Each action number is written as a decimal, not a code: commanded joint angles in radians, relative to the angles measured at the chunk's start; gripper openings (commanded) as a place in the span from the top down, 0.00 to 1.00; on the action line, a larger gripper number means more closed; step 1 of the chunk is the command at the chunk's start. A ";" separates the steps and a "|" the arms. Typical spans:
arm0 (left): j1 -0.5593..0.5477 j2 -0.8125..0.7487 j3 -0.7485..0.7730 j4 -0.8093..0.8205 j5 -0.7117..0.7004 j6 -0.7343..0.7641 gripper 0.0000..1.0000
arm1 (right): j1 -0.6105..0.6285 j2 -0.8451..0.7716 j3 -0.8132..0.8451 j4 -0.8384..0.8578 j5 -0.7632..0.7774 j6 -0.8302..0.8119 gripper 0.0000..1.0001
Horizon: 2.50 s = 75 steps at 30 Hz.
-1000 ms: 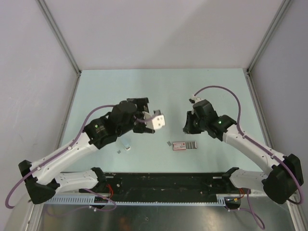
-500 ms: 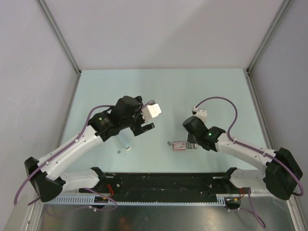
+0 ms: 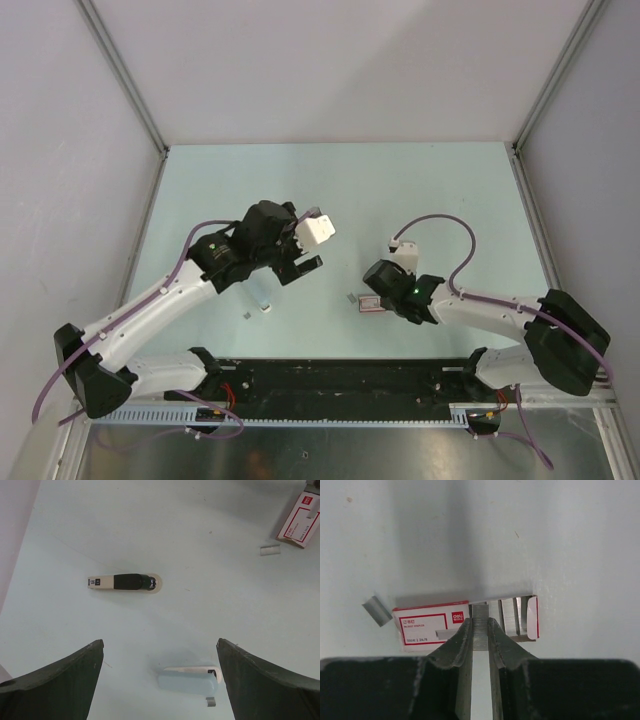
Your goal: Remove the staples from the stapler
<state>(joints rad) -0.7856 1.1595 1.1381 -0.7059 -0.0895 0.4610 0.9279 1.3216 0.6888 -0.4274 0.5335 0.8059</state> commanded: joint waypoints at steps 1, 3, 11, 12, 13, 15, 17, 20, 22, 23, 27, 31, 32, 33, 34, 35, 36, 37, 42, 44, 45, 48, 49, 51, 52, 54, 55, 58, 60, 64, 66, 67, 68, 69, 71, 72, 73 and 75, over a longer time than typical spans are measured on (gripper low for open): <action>0.005 -0.007 -0.009 0.009 0.016 -0.032 0.00 | 0.019 0.022 -0.021 0.034 0.075 0.064 1.00; 0.006 -0.008 -0.010 0.009 0.014 -0.032 0.00 | 0.021 0.024 -0.025 0.035 0.081 0.063 1.00; 0.006 -0.007 -0.010 0.008 0.014 -0.035 0.01 | 0.023 0.038 -0.032 0.046 0.076 0.053 1.00; 0.006 -0.007 -0.009 0.009 0.013 -0.035 0.00 | 0.024 0.040 -0.033 0.047 0.076 0.053 1.00; 0.006 -0.007 -0.008 0.009 0.013 -0.035 0.00 | 0.024 0.043 -0.033 0.048 0.076 0.053 1.00; 0.006 -0.007 -0.008 0.009 0.012 -0.034 0.01 | 0.024 0.047 -0.034 0.050 0.078 0.052 1.00; 0.006 -0.005 -0.008 0.008 0.012 -0.035 0.00 | 0.024 0.047 -0.036 0.048 0.079 0.051 1.00; 0.006 -0.004 -0.008 0.009 0.013 -0.035 0.01 | 0.025 0.046 -0.039 0.047 0.080 0.045 1.00; 0.006 -0.002 -0.008 0.009 0.014 -0.036 0.01 | 0.025 0.046 -0.043 0.048 0.080 0.044 1.00; 0.006 -0.002 -0.008 0.009 0.015 -0.036 0.01 | 0.025 0.046 -0.044 0.049 0.081 0.043 1.00; 0.006 -0.001 -0.008 0.009 0.016 -0.036 0.01 | 0.025 0.049 -0.049 0.055 0.081 0.038 1.00; 0.006 -0.004 -0.008 0.009 0.014 -0.037 0.01 | 0.024 0.056 -0.049 0.058 0.084 0.032 1.00; 0.006 -0.003 -0.009 0.009 0.014 -0.037 0.00 | 0.024 0.056 -0.049 0.057 0.085 0.031 1.00; 0.006 -0.003 -0.010 0.008 0.014 -0.037 0.01 | 0.024 0.057 -0.049 0.057 0.088 0.029 1.00; 0.006 -0.004 -0.010 0.008 0.013 -0.036 0.01 | 0.024 0.056 -0.049 0.055 0.090 0.027 1.00; 0.006 -0.005 -0.011 0.009 0.014 -0.035 0.00 | 0.024 0.054 -0.049 0.052 0.092 0.026 1.00; 0.006 -0.005 -0.011 0.008 0.013 -0.035 0.00 | 0.024 0.052 -0.049 0.051 0.094 0.025 1.00; 0.005 -0.005 -0.011 0.009 0.014 -0.035 0.00 | 0.024 0.051 -0.049 0.048 0.095 0.025 1.00; 0.005 -0.005 -0.012 0.009 0.017 -0.037 0.01 | 0.030 0.029 -0.049 0.039 0.102 0.022 1.00; 0.006 -0.006 -0.012 0.008 0.016 -0.037 0.01 | 0.039 0.014 -0.049 0.032 0.112 0.023 1.00; 0.006 -0.005 -0.013 0.008 0.018 -0.037 0.00 | 0.045 0.005 -0.049 0.029 0.118 0.023 1.00; 0.006 -0.006 -0.016 0.008 0.017 -0.037 0.00 | 0.058 -0.015 -0.049 0.016 0.136 0.023 1.00; 0.005 -0.007 -0.016 0.009 0.017 -0.037 0.00 | 0.060 -0.018 -0.049 0.012 0.139 0.024 1.00; 0.005 -0.009 -0.017 0.009 0.019 -0.038 0.00 | 0.063 -0.024 -0.049 0.007 0.143 0.025 1.00; 0.005 -0.010 -0.018 0.009 0.019 -0.037 0.00 | 0.065 -0.026 -0.049 0.005 0.144 0.025 1.00; 0.006 -0.010 -0.018 0.009 0.019 -0.038 0.01 | 0.070 -0.028 -0.049 0.002 0.146 0.026 1.00; 0.007 -0.011 -0.018 0.008 0.018 -0.038 0.00 | 0.071 -0.028 -0.049 0.001 0.147 0.026 1.00; 0.006 -0.012 -0.018 0.009 0.019 -0.040 0.01 | 0.073 -0.023 -0.049 -0.003 0.146 0.030 1.00; 0.006 -0.012 -0.019 0.009 0.020 -0.039 0.00 | 0.075 -0.019 -0.049 -0.006 0.145 0.031 1.00; 0.006 -0.011 -0.018 0.008 0.021 -0.040 0.00 | 0.076 -0.017 -0.055 -0.003 0.140 0.033 1.00; 0.005 -0.012 -0.018 0.008 0.021 -0.040 0.01 | 0.076 -0.014 -0.056 0.001 0.138 0.033 0.99; 0.005 -0.012 -0.018 0.008 0.020 -0.040 0.00 | 0.077 -0.011 -0.057 0.003 0.136 0.033 0.99; 0.005 -0.010 -0.018 0.008 0.021 -0.040 0.00 | 0.076 -0.007 -0.057 0.007 0.134 0.032 0.99; 0.006 -0.011 -0.019 0.008 0.022 -0.041 0.01 | 0.076 -0.004 -0.058 0.011 0.133 0.031 0.99; 0.005 -0.011 -0.019 0.009 0.021 -0.041 0.01 | 0.076 0.003 -0.058 0.018 0.129 0.030 0.99; 0.006 -0.011 -0.018 0.009 0.021 -0.040 0.01 | 0.076 0.007 -0.058 0.021 0.128 0.031 0.99; 0.006 -0.011 -0.018 0.009 0.021 -0.040 0.01 | 0.076 0.012 -0.058 0.025 0.125 0.031 0.99; 0.006 -0.012 -0.018 0.009 0.020 -0.038 0.01 | 0.074 0.020 -0.058 0.031 0.121 0.027 0.99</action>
<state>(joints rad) -0.7849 1.1595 1.1248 -0.7063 -0.0895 0.4442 0.9985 1.3224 0.6357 -0.4217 0.6277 0.8295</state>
